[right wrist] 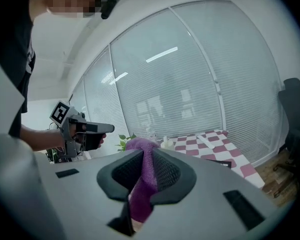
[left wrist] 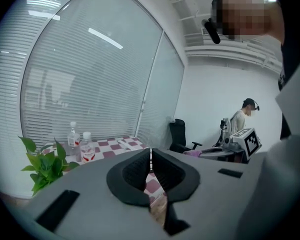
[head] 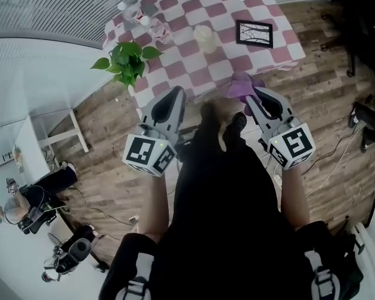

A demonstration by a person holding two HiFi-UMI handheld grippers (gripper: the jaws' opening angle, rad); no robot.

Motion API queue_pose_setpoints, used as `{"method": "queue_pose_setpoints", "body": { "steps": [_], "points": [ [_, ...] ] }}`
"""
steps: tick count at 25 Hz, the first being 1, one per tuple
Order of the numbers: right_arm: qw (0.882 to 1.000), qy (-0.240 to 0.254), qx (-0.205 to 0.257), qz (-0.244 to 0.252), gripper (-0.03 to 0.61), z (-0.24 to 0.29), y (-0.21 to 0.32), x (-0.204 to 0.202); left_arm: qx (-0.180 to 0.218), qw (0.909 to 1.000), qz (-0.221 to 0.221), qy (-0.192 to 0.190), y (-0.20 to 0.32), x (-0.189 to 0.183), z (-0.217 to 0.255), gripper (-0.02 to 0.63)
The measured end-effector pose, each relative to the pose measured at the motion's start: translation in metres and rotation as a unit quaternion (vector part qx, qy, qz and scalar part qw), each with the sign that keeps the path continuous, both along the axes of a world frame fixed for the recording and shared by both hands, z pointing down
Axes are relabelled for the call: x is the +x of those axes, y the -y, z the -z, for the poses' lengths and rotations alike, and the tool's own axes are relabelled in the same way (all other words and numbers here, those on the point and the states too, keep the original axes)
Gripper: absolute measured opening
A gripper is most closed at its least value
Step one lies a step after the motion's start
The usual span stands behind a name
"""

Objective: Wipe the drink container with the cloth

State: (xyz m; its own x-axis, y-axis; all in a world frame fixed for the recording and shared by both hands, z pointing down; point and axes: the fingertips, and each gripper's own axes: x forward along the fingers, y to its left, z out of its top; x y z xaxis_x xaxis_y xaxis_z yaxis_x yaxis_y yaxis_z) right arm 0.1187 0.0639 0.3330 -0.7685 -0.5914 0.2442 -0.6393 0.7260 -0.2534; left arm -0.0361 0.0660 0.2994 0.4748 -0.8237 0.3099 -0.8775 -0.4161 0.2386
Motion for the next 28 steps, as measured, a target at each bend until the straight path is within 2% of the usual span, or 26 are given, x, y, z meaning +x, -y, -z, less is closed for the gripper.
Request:
{"method": "queue_pose_setpoints", "body": {
  "steps": [4, 18, 19, 20, 21, 24, 28],
  "points": [
    [1.000, -0.005, -0.001, 0.007, 0.066, -0.004, 0.009, -0.011, -0.009, 0.9999, 0.001, 0.005, 0.008, -0.008, -0.011, 0.037],
    [0.997, -0.053, 0.017, -0.047, 0.066, 0.014, 0.059, -0.031, 0.006, 0.9953, -0.093, -0.023, 0.093, -0.004, -0.029, 0.043],
    [0.997, -0.057, 0.018, -0.051, 0.066, 0.013, 0.063, -0.033, 0.004, 0.9943, -0.104, -0.025, 0.097, -0.004, -0.033, 0.067],
    [0.996, -0.060, 0.019, -0.056, 0.066, 0.012, 0.067, -0.035, 0.002, 0.9929, -0.115, -0.028, 0.102, -0.003, -0.037, 0.121],
    [0.996, -0.063, 0.019, -0.062, 0.067, 0.010, 0.071, -0.036, -0.002, 0.9915, -0.127, -0.030, 0.106, -0.003, -0.042, 0.138],
    [0.994, -0.068, 0.015, -0.084, 0.067, 0.005, 0.078, -0.037, -0.015, 0.9881, -0.151, -0.022, 0.116, -0.002, -0.059, 0.148],
    [0.994, -0.067, 0.006, -0.091, 0.067, 0.000, 0.086, -0.037, -0.023, 0.9858, -0.166, 0.006, 0.128, 0.002, -0.077, 0.193]
  ]
}}
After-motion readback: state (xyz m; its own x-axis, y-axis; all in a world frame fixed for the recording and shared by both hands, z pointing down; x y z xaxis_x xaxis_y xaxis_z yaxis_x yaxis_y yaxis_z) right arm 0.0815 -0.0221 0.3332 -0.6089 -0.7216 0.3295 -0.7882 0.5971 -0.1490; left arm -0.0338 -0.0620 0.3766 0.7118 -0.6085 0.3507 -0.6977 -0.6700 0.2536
